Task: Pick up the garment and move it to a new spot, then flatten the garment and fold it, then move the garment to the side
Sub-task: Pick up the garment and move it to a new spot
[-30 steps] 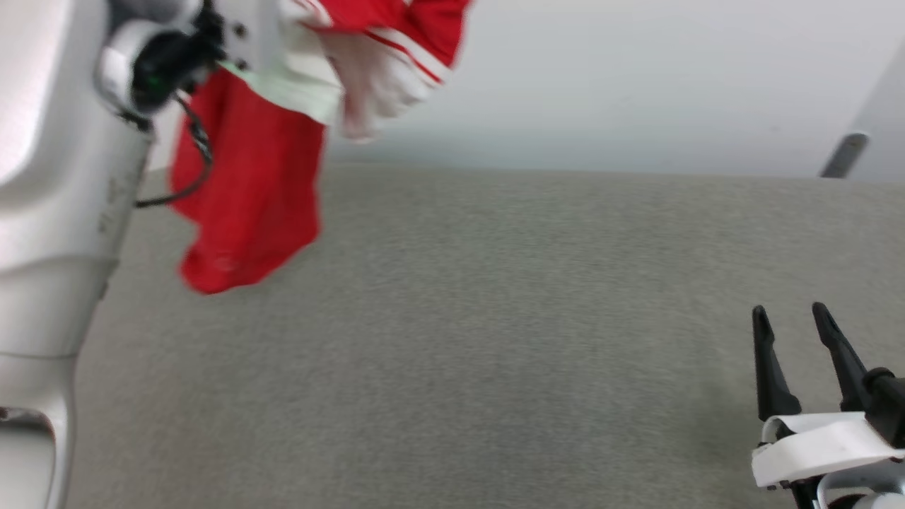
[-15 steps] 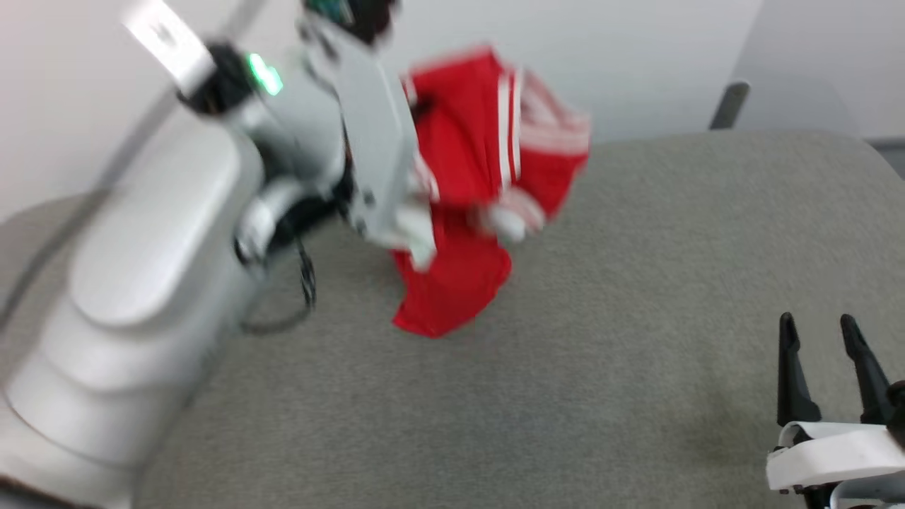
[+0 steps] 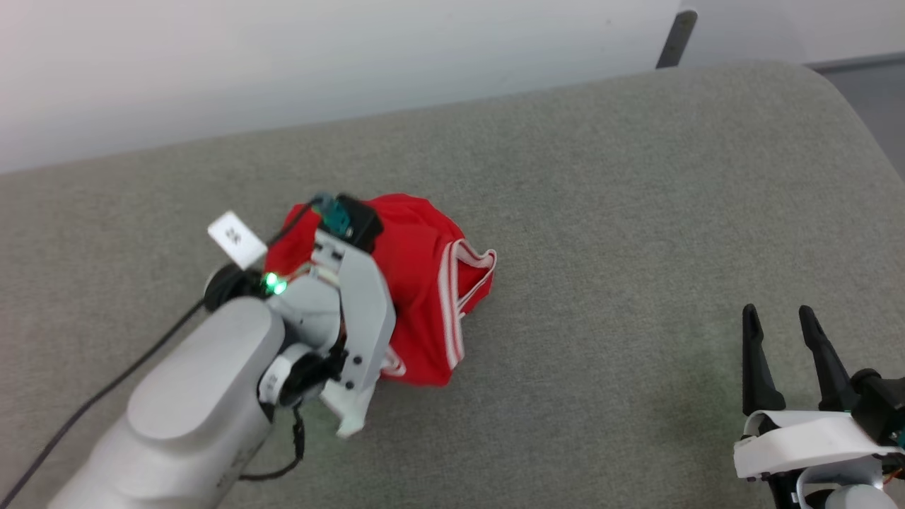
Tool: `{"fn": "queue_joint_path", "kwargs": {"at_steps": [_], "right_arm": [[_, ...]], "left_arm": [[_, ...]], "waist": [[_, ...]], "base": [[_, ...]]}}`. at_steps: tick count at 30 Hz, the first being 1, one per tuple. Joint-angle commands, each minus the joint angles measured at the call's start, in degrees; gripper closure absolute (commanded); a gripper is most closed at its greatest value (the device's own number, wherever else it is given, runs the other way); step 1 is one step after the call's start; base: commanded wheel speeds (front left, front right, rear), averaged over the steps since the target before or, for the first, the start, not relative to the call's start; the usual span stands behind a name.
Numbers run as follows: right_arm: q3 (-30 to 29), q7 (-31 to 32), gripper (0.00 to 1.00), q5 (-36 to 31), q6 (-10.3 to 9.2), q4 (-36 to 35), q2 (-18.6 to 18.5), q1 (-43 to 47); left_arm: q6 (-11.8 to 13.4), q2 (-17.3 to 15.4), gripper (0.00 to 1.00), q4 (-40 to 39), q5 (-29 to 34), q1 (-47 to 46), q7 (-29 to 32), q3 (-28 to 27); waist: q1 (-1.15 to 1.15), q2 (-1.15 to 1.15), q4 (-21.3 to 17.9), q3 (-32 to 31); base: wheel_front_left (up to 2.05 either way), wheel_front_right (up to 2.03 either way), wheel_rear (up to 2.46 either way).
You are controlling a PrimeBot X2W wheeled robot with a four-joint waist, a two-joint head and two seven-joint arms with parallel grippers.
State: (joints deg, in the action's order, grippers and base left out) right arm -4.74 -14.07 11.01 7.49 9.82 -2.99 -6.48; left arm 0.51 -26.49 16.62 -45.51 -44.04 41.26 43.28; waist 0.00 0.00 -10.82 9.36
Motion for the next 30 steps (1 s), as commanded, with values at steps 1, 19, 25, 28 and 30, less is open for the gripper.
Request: {"fn": "queue_joint_path", "kwargs": {"at_steps": [1,19,25,28,30], "right_arm": [[0.5,-0.4,0.00,0.6,0.00,0.6,0.2,-0.9],[1.5,-1.0,0.00,-1.6,0.00,3.2,0.2,-1.8],[0.9,-0.6,0.00,-2.4,0.00,2.5,-0.2,0.2],[0.8,-0.1,0.00,-2.6,0.00,1.8,-0.6,1.3],[0.6,0.3,0.00,-2.8,0.00,1.2,-0.8,2.0]], "left_arm": [[0.4,-0.3,1.00,1.2,0.0,1.2,-0.4,0.2],[-4.6,3.9,0.00,13.7,-0.5,-0.4,-2.4,3.3],[-5.1,3.8,0.00,10.6,-1.6,-0.3,-3.5,2.5],[-4.9,3.0,0.00,8.4,-1.9,0.8,-4.5,1.9],[-4.8,2.4,0.00,6.5,-1.8,1.4,-5.9,1.5]], "waist": [[0.00,0.00,-1.1,1.3],[0.00,0.00,2.6,-2.6],[0.00,0.00,5.1,-7.0],[0.00,0.00,6.3,-9.2],[0.00,0.00,7.0,-10.3]], "base": [[0.00,0.00,0.00],[0.00,0.00,0.00],[0.00,0.00,0.00],[0.00,0.00,0.00],[0.00,0.00,0.00]]}}
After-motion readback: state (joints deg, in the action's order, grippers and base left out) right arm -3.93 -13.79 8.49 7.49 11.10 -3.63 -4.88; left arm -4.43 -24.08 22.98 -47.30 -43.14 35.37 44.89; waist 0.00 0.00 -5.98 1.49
